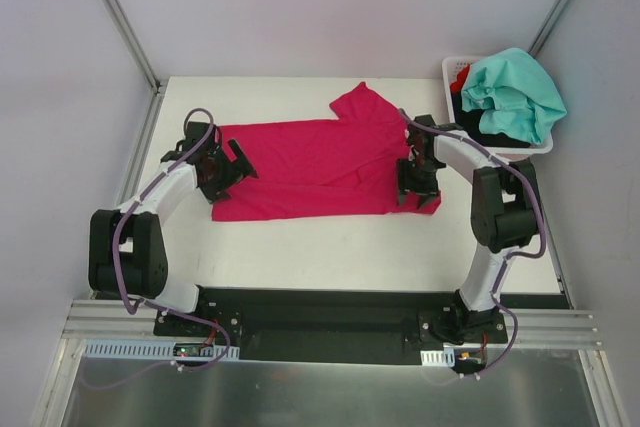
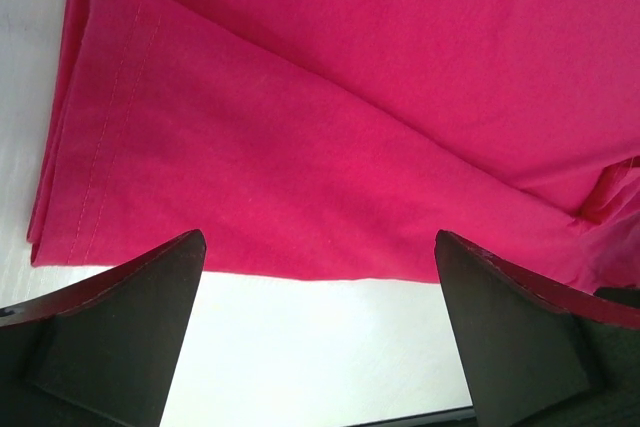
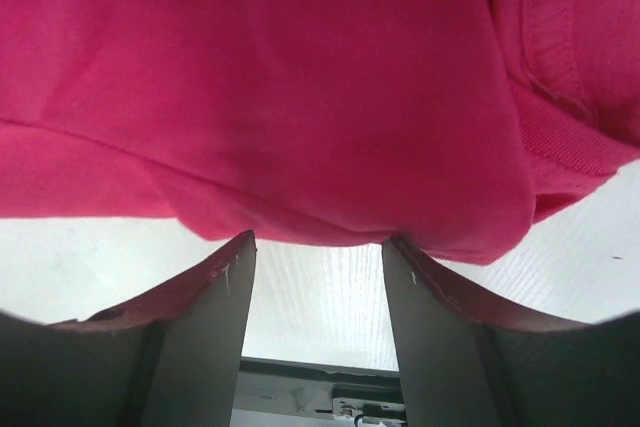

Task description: Fold and stack the t-shirts

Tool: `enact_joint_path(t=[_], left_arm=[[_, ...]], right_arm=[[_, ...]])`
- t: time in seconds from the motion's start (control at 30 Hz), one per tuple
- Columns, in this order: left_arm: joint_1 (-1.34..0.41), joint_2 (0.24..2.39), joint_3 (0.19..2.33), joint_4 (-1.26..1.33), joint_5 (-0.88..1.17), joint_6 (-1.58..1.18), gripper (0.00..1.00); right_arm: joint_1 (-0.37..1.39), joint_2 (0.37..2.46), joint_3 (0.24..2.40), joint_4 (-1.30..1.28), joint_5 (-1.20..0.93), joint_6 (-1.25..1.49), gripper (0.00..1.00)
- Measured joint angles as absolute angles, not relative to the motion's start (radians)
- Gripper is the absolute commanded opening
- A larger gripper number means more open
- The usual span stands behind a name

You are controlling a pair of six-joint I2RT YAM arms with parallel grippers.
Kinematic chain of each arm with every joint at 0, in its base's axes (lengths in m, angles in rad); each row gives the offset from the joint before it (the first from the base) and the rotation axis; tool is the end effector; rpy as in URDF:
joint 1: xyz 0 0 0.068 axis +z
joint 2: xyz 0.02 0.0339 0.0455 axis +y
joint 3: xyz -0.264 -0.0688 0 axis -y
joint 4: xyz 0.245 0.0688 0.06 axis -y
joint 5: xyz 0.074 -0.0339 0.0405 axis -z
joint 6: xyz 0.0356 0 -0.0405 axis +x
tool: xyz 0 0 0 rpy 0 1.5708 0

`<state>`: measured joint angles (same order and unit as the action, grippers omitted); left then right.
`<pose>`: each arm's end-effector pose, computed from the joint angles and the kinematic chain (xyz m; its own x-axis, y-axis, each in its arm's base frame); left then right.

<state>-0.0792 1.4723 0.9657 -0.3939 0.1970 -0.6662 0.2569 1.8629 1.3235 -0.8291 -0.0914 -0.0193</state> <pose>0.3035 -0.0311 0.2245 -0.7370 -0.5495 -0.3936 -0.3265 0.7993 -0.5045 0.3464 0.0944 0.1847 -0.9421 -0.2674 -0.2026 -0.2890 0.9535 0.0855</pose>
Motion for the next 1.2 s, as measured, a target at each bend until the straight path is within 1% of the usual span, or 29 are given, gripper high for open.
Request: enact_joint_path(t=[0.3, 0.5, 0.67, 0.97, 1.2], left_arm=[[-0.079, 1.504, 0.852, -0.274, 0.193, -0.693, 0.99], [-0.079, 1.499, 0.805, -0.257, 0.170, -0.711, 0.99], [-0.074, 1.455, 0.775, -0.273, 0.110, -0.717, 0.99], [-0.009, 1.345, 0.710, -0.319, 0.048, -0.715, 0.99], [-0.009, 1.310, 0.707, -0.377, 0.039, -0.714, 0.99]], right_arm=[[0.241, 1.922, 1.341, -0.827, -0.027, -0.016, 0.56], [0.231, 1.926, 1.350, -0.834, 0.024, -0.015, 0.56], [0.221, 1.927, 1.354, -0.846, 0.069, -0.015, 0.56], [0.212, 1.952, 1.354, -0.851, 0.102, -0.015, 0.56], [0.212, 1.947, 1.354, -0.868, 0.116, -0.004, 0.56]])
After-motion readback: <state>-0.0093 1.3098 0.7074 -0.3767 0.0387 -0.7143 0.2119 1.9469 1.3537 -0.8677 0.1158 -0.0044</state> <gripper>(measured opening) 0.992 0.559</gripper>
